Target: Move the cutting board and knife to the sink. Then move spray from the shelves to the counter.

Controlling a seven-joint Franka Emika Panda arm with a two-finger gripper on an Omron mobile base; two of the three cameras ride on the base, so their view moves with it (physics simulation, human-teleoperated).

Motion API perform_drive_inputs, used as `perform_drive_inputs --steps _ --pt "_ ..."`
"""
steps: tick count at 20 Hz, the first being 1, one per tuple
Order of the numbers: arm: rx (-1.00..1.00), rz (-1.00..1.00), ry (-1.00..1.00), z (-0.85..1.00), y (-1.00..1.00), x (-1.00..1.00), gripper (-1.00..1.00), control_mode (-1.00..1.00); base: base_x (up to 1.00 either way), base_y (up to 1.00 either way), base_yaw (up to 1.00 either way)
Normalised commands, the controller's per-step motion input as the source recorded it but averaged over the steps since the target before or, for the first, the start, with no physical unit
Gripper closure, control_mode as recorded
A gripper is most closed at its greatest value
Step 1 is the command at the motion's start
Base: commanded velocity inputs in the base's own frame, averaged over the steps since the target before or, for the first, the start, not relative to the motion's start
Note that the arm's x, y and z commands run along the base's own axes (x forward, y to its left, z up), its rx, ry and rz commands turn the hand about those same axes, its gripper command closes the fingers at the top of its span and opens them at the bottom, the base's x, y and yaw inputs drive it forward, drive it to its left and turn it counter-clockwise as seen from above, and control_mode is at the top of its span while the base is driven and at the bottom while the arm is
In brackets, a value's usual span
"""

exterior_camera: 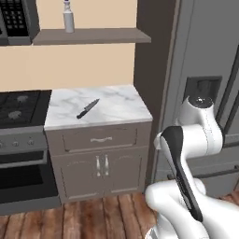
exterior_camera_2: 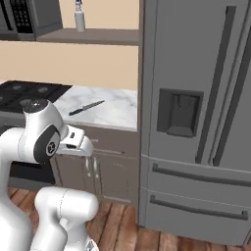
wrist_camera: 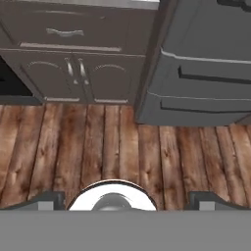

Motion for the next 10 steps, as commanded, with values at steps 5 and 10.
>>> perform_drive_inputs --steps 5,10 --pt "0.00 0.00 0.00 0.00 0.00 0.00 -1.00 1.00 0.64 1.00 -0.16" --pt "0.00 0.00 0.00 0.00 0.00 0.00 -1.00 1.00 0.99 0.97 -0.16"
